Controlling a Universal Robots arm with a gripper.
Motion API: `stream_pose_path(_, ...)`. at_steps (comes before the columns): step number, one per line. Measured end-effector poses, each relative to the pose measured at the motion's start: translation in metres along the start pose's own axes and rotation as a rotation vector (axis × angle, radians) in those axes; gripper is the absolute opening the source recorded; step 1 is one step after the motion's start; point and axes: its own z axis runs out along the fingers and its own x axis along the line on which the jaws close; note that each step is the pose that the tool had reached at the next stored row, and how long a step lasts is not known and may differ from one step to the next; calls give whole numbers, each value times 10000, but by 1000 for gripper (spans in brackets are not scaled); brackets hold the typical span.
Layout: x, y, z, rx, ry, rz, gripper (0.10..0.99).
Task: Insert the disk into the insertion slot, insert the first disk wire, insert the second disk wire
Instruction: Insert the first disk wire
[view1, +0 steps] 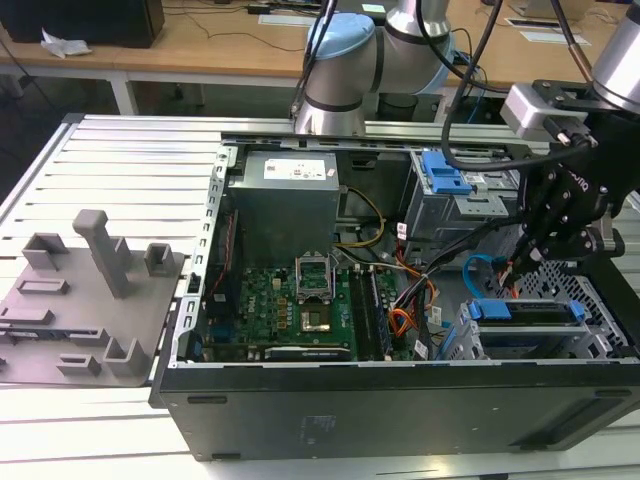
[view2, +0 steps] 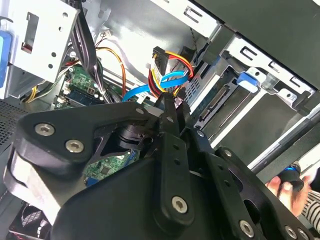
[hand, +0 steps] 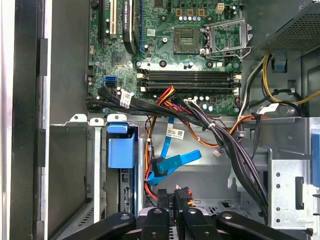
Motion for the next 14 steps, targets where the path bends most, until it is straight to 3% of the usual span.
stream_pose_path(5,26,-2,0,0,2,-2,173)
stream_pose_path(14,222,-6,3,0,0,0,173)
